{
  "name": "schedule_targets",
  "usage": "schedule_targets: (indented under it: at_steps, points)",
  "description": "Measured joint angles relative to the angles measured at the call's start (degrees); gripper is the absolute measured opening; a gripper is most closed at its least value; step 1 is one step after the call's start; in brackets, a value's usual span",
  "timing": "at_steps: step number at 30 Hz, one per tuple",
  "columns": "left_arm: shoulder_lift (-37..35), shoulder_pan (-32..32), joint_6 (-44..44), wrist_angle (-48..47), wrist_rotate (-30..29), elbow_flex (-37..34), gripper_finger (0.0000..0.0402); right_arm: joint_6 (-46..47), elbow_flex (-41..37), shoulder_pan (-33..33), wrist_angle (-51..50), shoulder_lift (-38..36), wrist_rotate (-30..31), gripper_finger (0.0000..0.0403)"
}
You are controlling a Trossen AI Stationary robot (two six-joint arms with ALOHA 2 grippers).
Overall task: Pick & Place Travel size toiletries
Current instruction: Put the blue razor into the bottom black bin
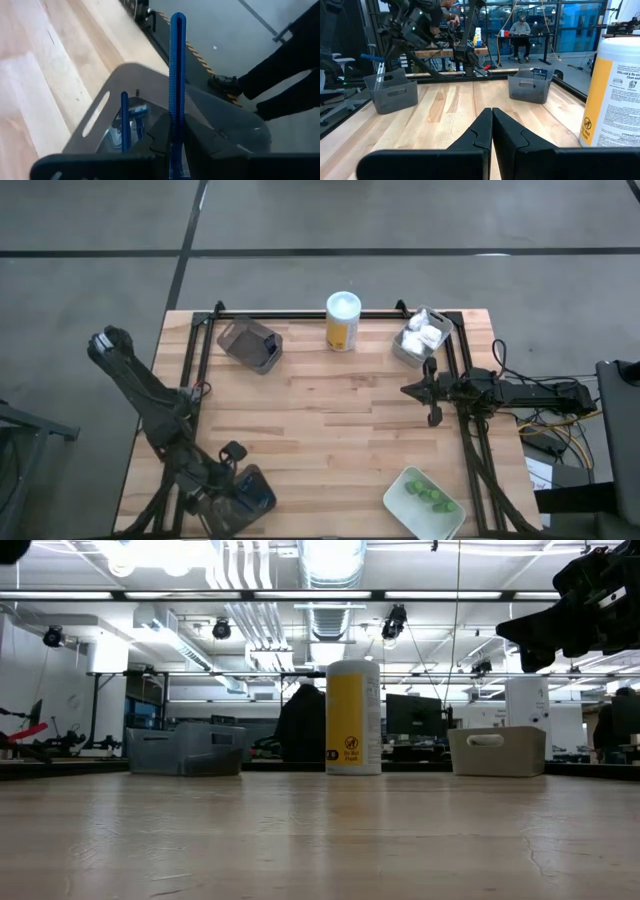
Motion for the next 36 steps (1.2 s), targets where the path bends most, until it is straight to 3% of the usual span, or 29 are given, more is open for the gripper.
schedule_targets:
  at_steps: [17,36]
  points:
    - [0.0,-0.4,-14.6,11.4,0.7,-15.7,0.0037,-0.1,0.0,0.0,0.0,0.0,0.0,0.0008]
    - [0.4,-0.6,-18.3,19.0,2.8,-15.5,0.0037,0.0,0.0,0.0,0.0,0.0,0.0,0.0008]
